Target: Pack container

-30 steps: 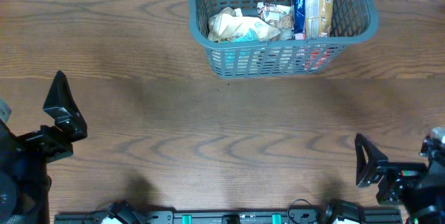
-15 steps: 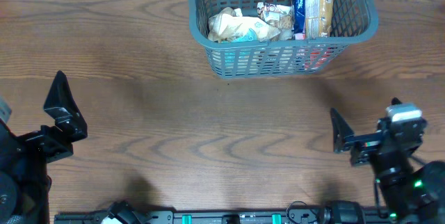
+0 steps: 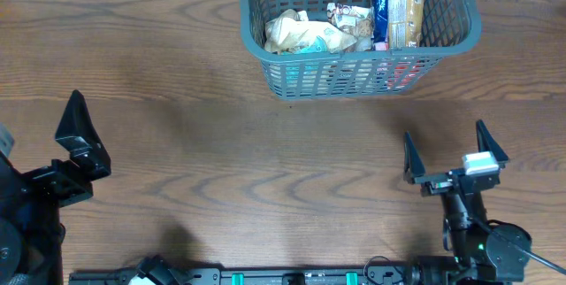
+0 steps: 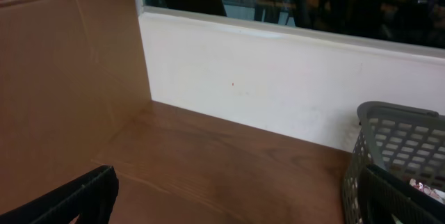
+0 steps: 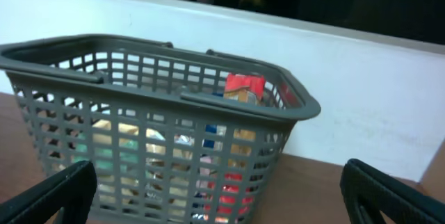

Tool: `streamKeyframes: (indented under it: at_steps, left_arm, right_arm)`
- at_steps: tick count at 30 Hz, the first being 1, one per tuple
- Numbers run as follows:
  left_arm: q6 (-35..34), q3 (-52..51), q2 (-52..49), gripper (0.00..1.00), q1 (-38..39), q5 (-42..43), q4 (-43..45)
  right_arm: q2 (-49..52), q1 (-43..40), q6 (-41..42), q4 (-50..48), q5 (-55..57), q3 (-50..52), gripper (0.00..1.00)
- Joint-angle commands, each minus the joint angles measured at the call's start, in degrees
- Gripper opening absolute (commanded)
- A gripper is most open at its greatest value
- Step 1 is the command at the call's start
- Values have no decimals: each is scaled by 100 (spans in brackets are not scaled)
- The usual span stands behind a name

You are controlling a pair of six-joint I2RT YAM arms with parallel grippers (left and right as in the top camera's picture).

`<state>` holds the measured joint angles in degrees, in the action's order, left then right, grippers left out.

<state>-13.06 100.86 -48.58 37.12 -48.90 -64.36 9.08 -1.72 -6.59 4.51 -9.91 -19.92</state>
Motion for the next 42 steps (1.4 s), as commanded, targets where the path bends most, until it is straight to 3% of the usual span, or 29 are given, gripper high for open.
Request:
streamKeyframes:
  at_steps: [1, 9, 17, 22, 33, 42]
  left_arm:
    - [37, 20, 2, 99, -17, -111, -11]
    - [37, 20, 2, 99, -17, -111, -11]
    - [37, 20, 2, 99, -17, -111, -11]
    - [37, 20, 2, 99, -17, -111, -11]
    - [37, 20, 2, 99, -17, -111, -11]
    - [37, 20, 2, 99, -17, -111, -11]
  right_arm:
    - [-61, 120, -37, -407, 160, 295, 99]
    - [-63, 339, -35, -1561, 595, 833, 99]
    - [-435, 367, -37, -2111, 715, 1427, 99]
    - [-890, 352, -37, -2129, 721, 1753, 99]
    - [-881, 352, -37, -2037, 1217, 1963, 99]
    - [-881, 352, -33, -1012, 1244, 1963, 99]
